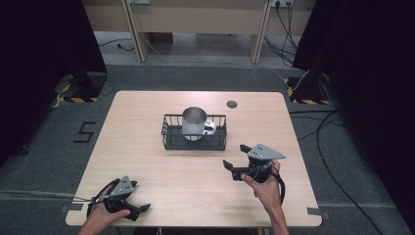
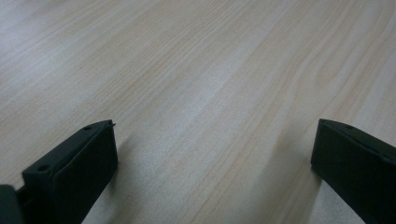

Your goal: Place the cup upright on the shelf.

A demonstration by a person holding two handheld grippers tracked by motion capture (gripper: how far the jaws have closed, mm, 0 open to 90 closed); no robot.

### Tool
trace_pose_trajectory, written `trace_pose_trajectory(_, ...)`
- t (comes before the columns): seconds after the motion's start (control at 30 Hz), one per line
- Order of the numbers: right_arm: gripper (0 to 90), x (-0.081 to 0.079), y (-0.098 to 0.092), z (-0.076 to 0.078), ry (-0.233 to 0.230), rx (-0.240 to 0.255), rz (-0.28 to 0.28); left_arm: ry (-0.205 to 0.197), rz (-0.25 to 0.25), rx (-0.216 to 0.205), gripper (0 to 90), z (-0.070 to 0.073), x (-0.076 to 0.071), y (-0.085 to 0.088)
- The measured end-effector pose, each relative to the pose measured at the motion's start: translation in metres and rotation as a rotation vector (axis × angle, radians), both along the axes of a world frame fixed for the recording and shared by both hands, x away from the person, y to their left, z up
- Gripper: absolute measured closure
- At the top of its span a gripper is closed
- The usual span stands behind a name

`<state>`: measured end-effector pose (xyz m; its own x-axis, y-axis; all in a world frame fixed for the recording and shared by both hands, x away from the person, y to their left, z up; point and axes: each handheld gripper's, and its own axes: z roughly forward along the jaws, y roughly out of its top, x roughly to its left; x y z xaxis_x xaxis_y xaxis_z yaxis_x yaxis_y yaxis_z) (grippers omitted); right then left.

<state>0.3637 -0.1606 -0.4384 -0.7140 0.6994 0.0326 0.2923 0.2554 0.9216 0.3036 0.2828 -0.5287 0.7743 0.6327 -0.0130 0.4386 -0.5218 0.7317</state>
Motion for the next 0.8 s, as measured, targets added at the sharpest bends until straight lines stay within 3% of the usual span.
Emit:
trace_pose_trajectory(0.13, 15.1, -0.008, -0.004, -0.013, 0.012, 0.020, -0.008, 0.000, 0.000, 0.000, 0.0, 0.000, 0.000, 0.000)
trace_pose_trajectory(0.33, 15.1, -0.012, -0.009, -0.032, 0.062, 0.000, -0.014, 0.000, 0.000, 0.000, 0.0, 0.000, 0.000, 0.000)
trace_pose_trajectory(0.8, 15.0, -0.024, -0.006, -0.041, 0.073, -0.020, -0.003, 0.000, 0.000, 0.000, 0.0, 0.000, 0.000, 0.000)
